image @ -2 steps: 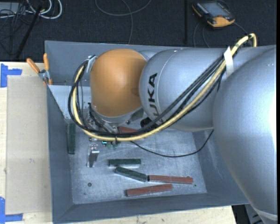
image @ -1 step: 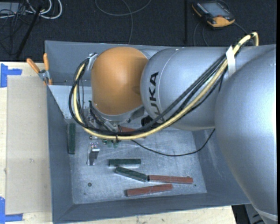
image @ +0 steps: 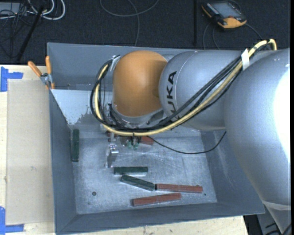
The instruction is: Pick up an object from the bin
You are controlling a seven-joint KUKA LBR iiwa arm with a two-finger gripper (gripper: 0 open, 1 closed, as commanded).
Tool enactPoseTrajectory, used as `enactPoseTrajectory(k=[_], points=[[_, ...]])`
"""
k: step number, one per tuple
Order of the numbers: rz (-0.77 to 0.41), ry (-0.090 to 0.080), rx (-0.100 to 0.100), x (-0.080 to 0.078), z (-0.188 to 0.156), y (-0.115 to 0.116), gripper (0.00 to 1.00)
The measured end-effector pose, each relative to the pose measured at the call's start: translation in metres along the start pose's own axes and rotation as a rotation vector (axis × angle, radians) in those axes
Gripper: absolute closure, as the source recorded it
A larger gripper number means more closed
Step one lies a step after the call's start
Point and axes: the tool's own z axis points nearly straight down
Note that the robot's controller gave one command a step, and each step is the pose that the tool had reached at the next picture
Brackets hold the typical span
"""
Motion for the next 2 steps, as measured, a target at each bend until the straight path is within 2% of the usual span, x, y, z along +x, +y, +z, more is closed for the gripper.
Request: enactPoseTrajectory(k=[1,2], points=[[-0.131,0.003,0.005,0.029,0.047,-0.019,0.0],[-0.23,0.008,0.0,0.041,0.072,-0.035,0.0]])
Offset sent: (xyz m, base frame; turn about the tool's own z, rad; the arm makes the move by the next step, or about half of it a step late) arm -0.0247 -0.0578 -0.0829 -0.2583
